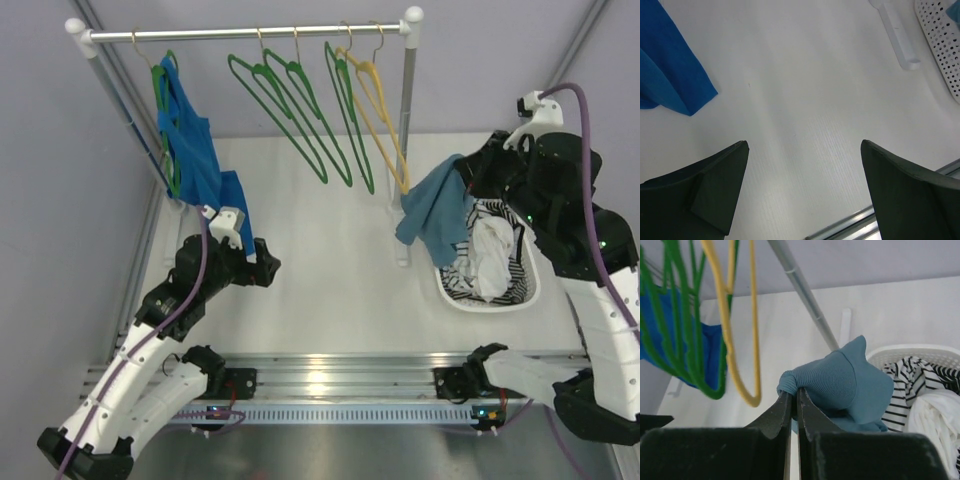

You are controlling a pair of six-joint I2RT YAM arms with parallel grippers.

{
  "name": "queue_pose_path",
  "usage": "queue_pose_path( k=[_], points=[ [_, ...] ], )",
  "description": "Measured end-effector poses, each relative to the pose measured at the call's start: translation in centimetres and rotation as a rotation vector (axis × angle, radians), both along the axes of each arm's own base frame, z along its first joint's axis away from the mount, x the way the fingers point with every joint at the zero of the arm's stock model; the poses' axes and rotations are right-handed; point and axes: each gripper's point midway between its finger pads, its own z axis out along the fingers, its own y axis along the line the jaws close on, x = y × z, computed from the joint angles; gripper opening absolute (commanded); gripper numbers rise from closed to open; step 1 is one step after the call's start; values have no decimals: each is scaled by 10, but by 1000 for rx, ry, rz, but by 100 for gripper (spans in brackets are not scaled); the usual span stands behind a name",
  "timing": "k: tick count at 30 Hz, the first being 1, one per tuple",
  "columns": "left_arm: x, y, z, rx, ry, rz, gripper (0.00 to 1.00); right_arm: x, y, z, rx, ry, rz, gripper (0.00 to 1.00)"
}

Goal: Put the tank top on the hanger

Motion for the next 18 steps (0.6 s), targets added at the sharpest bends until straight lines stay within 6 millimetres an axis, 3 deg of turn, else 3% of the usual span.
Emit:
queue_pose_path(
  k=[6,11,14,18],
  points=[
    [-2,0,3,-7,-12,-6,99,-31,29,44,60,-73,124,0],
    [-3,0,5,-9,-18,-7,99,-44,43,52,98,-74,177,0],
    [-3,0,5,-8,-19,-8,99,-47,58,29,104,-25,209,0],
    [-3,-1,6,-12,-24,-10,99,-42,80,-43,67,117,231,0]
  ],
)
